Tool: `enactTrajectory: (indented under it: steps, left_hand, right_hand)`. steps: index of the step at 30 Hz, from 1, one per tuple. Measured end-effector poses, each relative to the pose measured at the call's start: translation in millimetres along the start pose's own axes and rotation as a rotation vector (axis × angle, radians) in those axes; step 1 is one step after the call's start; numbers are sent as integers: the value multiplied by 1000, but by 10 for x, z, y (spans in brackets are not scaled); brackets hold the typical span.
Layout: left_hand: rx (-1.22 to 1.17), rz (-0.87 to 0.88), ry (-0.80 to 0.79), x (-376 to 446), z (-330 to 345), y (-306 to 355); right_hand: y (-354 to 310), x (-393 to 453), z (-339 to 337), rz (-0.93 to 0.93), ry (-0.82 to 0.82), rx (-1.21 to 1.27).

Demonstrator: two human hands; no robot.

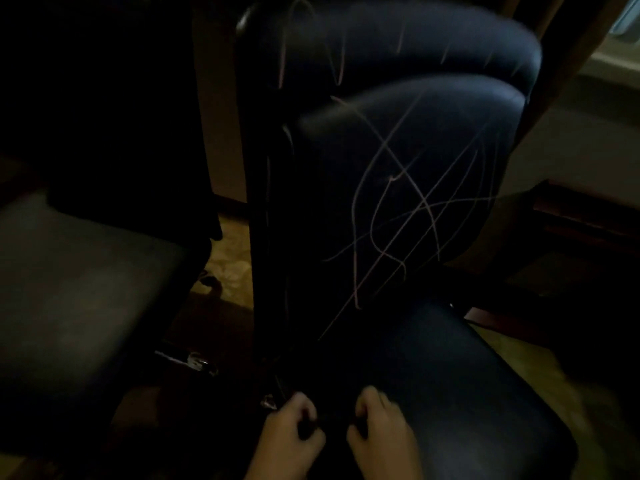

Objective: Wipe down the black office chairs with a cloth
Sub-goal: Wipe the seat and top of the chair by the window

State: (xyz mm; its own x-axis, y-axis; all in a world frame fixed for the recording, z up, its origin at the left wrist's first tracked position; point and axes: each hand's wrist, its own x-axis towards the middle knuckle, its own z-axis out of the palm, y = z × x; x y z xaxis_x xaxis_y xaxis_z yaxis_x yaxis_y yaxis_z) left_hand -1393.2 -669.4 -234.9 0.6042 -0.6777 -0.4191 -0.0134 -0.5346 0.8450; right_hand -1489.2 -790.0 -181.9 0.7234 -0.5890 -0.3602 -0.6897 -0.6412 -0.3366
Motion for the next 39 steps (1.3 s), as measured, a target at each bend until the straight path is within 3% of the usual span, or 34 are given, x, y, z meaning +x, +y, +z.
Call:
enactTrajectory:
  steps: [5,9,17,23,31,39]
  left_hand:
    - [-150,171,135,16,-727,625]
    - [-170,304,442,30,-1157,978]
    - [-125,662,765,-43,-1629,1559]
    - [-78,865,801,95,-1715,1610]
    - [-159,805,657,-123,-1569,1444]
    - [-107,783,626,-297,-1844,1756]
  right_hand:
    - [-663,12,-545,-114,355,127]
    - [-1051,84,-887,-218,511,173]
    - [-1612,68,-1418,-414,824,316]
    - [-1640,136,-1387,-494,932,416]
    - [-1445,-4,-1070,-478,947,370]
    - [-1646,-144,-1345,-455,964,434]
